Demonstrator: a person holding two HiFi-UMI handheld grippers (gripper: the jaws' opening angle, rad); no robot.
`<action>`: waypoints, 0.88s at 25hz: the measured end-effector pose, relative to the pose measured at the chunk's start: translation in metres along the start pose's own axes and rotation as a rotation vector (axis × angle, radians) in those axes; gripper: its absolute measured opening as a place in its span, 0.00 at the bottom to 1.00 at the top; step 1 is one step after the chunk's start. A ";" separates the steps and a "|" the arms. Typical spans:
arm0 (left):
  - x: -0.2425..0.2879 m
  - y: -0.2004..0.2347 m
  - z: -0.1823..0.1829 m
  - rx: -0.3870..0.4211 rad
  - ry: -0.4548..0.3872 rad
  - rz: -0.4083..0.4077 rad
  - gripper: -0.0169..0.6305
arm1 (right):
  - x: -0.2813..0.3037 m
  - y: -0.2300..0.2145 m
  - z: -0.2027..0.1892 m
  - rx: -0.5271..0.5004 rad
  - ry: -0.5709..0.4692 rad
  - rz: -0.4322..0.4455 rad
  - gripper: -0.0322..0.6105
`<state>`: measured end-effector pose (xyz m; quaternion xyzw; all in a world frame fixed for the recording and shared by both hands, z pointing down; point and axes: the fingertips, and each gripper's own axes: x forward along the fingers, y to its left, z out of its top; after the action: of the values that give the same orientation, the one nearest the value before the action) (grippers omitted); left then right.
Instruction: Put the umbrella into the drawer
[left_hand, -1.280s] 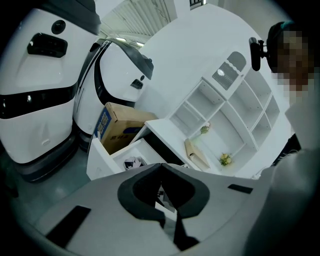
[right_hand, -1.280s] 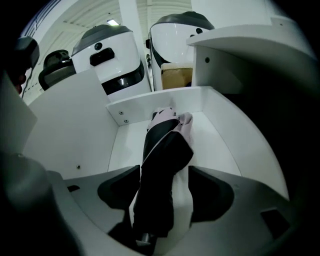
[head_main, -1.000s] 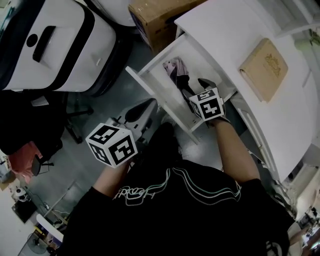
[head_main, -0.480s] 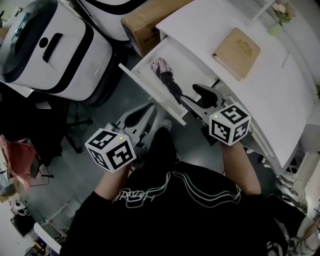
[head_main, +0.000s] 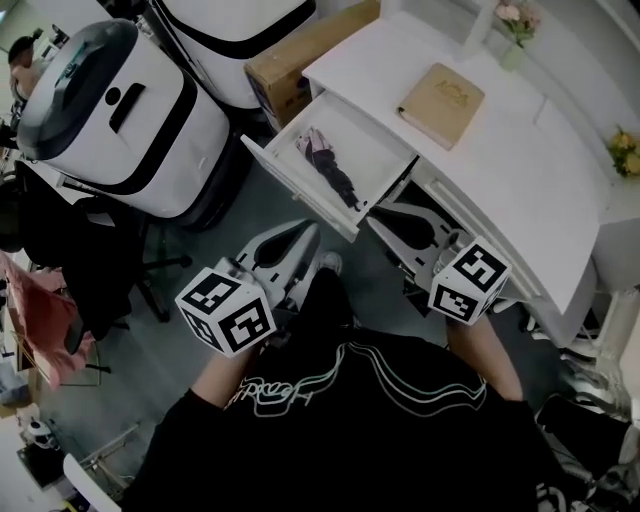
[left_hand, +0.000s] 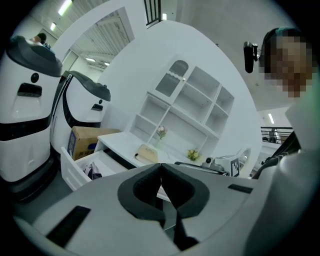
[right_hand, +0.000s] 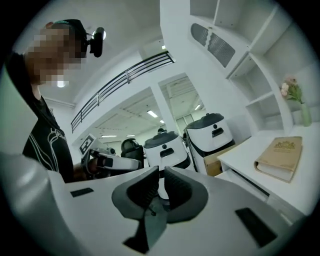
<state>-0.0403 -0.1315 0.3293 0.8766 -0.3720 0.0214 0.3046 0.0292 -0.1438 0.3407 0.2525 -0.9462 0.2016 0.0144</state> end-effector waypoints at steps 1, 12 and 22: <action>-0.003 -0.007 -0.002 0.011 -0.005 -0.012 0.06 | -0.006 0.007 -0.001 0.000 0.003 0.010 0.15; -0.018 -0.065 0.000 0.094 -0.028 -0.119 0.06 | -0.040 0.041 0.006 0.037 -0.020 -0.010 0.12; -0.018 -0.073 -0.002 0.085 -0.004 -0.135 0.06 | -0.045 0.046 0.006 0.017 -0.003 -0.047 0.12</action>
<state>-0.0040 -0.0798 0.2880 0.9119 -0.3115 0.0149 0.2669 0.0462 -0.0883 0.3126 0.2750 -0.9384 0.2087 0.0155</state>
